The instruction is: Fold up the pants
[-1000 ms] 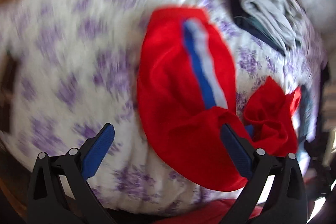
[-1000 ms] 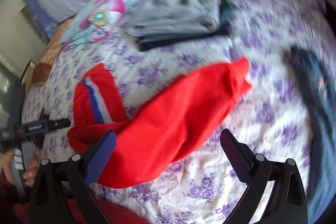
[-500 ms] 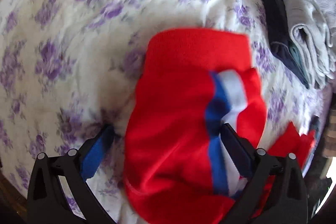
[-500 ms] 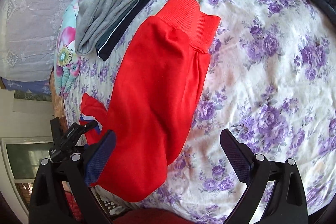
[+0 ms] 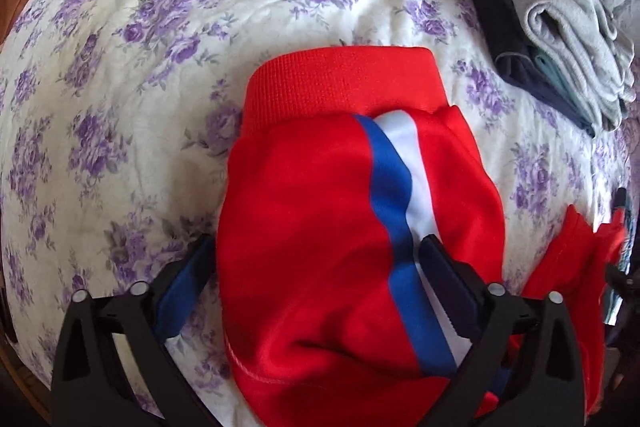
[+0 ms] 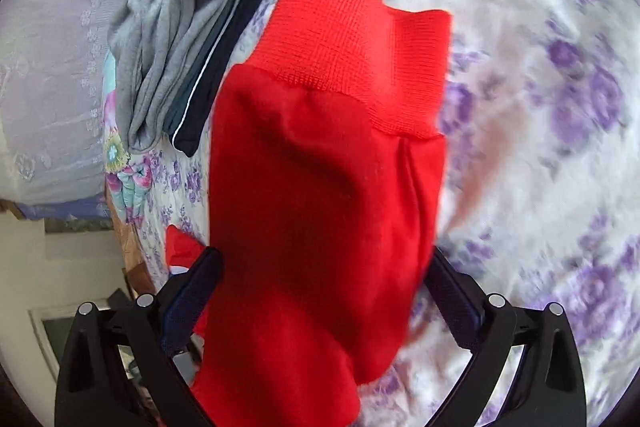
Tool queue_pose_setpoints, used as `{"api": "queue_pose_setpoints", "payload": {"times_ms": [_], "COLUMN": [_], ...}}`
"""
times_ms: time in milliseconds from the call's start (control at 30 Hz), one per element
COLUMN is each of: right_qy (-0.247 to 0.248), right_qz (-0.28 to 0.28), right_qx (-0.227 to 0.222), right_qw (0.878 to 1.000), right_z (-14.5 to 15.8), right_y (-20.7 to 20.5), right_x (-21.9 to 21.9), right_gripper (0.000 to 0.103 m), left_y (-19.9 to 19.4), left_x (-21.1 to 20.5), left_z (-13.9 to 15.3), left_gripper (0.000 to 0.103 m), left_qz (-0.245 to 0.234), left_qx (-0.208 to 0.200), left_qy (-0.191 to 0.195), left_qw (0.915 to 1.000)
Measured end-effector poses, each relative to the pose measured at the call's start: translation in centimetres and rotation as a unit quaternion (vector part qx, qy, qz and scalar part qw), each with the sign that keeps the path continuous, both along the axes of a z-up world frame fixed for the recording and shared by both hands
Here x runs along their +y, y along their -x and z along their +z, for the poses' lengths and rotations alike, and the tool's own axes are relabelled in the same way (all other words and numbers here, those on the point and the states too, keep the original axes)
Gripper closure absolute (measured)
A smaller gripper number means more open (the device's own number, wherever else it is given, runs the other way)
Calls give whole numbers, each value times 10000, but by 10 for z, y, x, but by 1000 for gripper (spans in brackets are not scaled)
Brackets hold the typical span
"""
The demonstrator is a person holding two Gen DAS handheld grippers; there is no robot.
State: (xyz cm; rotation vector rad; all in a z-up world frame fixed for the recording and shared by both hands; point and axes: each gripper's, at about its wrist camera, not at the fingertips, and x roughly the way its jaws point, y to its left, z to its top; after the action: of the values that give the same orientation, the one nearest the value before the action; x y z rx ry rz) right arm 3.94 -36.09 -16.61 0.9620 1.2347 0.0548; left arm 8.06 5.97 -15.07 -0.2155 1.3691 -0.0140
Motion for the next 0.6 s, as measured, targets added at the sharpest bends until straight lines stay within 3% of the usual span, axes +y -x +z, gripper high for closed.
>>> {"api": "queue_pose_setpoints", "payload": {"times_ms": [33, 67, 100, 200, 300, 367, 433, 467, 500, 533, 567, 600], "right_qy": [137, 214, 165, 109, 589, 898, 1015, 981, 970, 931, 779, 587], "right_qz": [159, 314, 290, 128, -46, -418, -865, -1096, -1283, -1629, -1918, -2189], "right_qx": [-157, -284, -410, -812, -1362, -1365, -894, -538, -208, 235, 447, 518], "right_qw": [9997, 9989, 9986, 9966, 9889, 9857, 9870, 9877, 9868, 9820, 9773, 9726], "right_z": [5, 10, 16, 43, 94, 114, 107, 96, 86, 74, 67, 62], "right_y": [-1, 0, 3, 19, 59, 100, 144, 167, 184, 209, 227, 244], "right_x": [4, 7, 3, -13, -48, -88, -134, -157, -170, -184, -190, -194], "right_gripper": [44, 80, 87, 87, 87, 87, 86, 81, 76, 60, 50, 48], "left_y": [6, 2, 1, 12, 23, 30, 39, 44, 44, 38, 35, 37], "left_x": [3, 3, 5, 6, 20, 24, 24, 20, 19, 12, 7, 6], "left_z": [7, 11, 18, 33, 49, 55, 53, 49, 44, 36, 30, 29], "left_gripper": [30, 53, 62, 73, 74, 74, 71, 63, 44, 39, 39, 39], "left_qz": [18, -45, -105, -133, -11, 61, 89, 78, 40, 37, 45, 35], "left_qx": [-80, -131, -168, -417, -525, -560, -516, -466, -407, -358, -329, -298], "left_qy": [15, 147, 267, 221, 500, 534, 569, 614, 758, 836, 828, 782], "left_qw": [10000, 9998, 9994, 9988, 9974, 9970, 9970, 9970, 9963, 9958, 9960, 9965]}}
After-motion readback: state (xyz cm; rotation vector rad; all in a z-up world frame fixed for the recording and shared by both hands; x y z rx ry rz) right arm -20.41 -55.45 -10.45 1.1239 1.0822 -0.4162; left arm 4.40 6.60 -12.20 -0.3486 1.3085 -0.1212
